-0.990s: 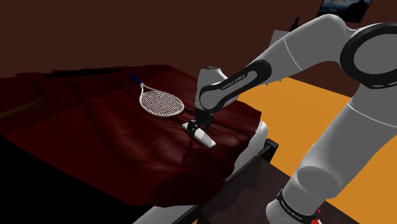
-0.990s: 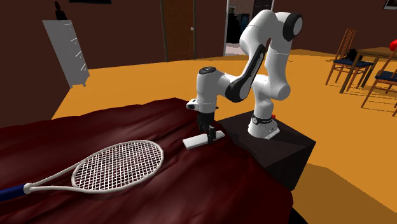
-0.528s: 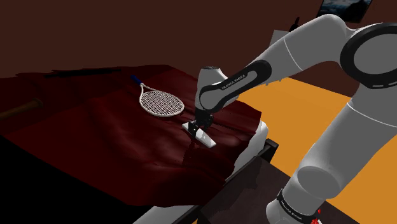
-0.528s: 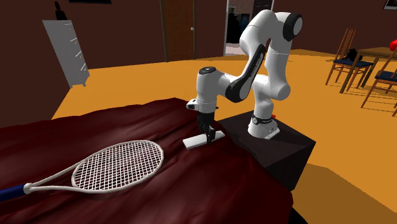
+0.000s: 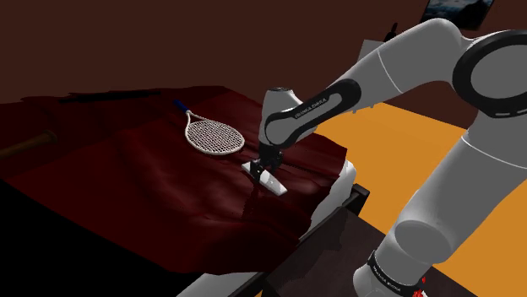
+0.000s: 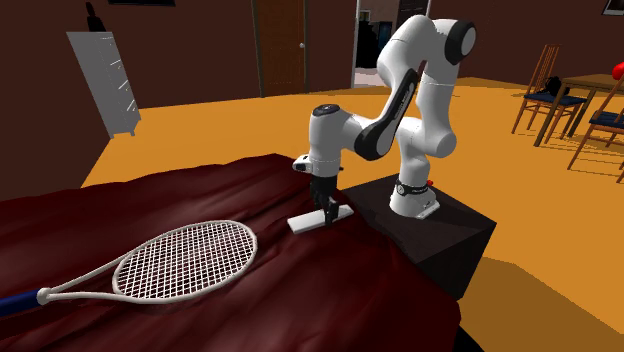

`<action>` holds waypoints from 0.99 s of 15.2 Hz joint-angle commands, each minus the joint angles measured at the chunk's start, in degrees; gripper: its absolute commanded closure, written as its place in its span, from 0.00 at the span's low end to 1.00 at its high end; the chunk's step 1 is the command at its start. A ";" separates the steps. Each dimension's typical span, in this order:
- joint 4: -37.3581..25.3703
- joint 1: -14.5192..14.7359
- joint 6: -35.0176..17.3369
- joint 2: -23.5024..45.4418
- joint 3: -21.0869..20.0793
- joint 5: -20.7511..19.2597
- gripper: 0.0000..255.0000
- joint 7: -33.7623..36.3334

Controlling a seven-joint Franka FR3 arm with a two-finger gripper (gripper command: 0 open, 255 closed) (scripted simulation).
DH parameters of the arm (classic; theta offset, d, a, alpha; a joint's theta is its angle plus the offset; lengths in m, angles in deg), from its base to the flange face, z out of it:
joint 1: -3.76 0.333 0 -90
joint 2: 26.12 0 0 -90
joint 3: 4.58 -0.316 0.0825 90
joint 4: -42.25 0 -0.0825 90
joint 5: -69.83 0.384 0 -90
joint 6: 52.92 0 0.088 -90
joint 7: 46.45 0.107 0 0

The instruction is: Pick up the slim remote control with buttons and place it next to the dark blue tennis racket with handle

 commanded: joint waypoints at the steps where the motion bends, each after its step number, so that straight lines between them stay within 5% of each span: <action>1: -0.50 0.02 1.34 -0.86 0.02 0.17 1.00 -0.11; 15: -5.72 0.10 12.81 -7.17 0.44 1.12 1.00 -0.84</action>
